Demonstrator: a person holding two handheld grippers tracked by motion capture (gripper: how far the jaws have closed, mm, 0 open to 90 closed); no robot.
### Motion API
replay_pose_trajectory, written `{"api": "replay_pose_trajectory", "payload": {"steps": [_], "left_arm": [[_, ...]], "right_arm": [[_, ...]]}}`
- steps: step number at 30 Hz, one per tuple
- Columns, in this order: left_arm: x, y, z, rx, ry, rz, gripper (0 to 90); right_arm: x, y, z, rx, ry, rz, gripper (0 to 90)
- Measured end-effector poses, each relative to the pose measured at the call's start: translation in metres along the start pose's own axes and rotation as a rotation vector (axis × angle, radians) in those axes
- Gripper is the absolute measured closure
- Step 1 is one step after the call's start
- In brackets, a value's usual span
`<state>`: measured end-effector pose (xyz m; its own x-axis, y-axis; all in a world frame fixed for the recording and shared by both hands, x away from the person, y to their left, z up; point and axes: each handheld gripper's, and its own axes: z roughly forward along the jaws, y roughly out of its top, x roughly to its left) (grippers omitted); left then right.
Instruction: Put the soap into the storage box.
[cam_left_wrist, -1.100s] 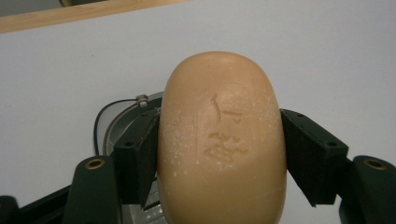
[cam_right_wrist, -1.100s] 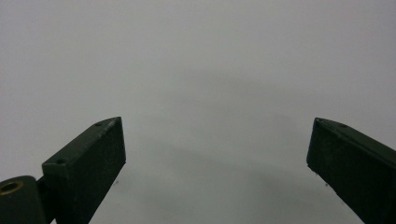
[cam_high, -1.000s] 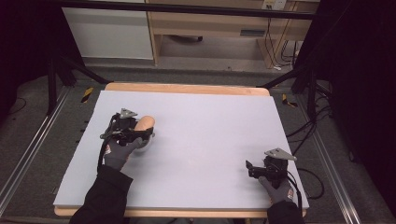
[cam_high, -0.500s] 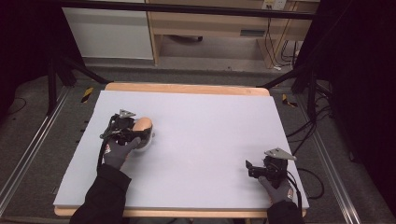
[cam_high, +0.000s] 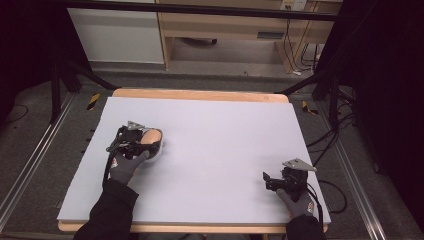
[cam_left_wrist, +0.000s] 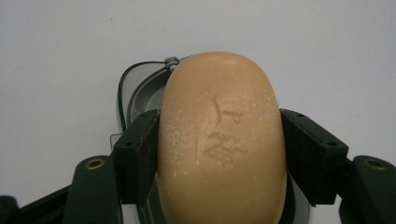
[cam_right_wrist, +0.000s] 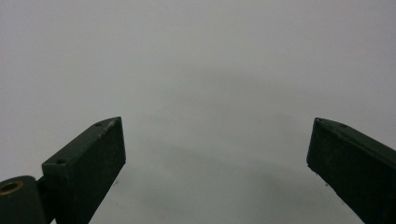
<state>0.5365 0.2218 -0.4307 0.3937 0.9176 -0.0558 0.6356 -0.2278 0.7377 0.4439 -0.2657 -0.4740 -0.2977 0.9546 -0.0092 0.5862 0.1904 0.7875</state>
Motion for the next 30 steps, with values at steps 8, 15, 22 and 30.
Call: {"api": "replay_pose_trajectory", "payload": {"steps": [8,15,22,30], "left_arm": [[-0.0032,-0.0016,0.0007,-0.01,0.008,0.001,31.7],[-0.0041,-0.0038,0.0012,-0.028,0.016,-0.001,30.7],[-0.0091,-0.0046,0.0028,-0.036,0.021,0.023,26.7],[-0.0098,-0.0041,0.0005,-0.054,0.021,0.043,23.2]], "right_arm": [[0.0009,-0.0004,0.0003,0.004,-0.001,-0.004,4.8],[0.002,-0.0009,-0.0008,0.006,0.004,-0.002,4.8],[0.0029,-0.0013,-0.0011,0.007,0.0,-0.008,4.8],[0.0036,-0.0013,-0.0009,0.01,0.006,-0.013,4.8]]}}
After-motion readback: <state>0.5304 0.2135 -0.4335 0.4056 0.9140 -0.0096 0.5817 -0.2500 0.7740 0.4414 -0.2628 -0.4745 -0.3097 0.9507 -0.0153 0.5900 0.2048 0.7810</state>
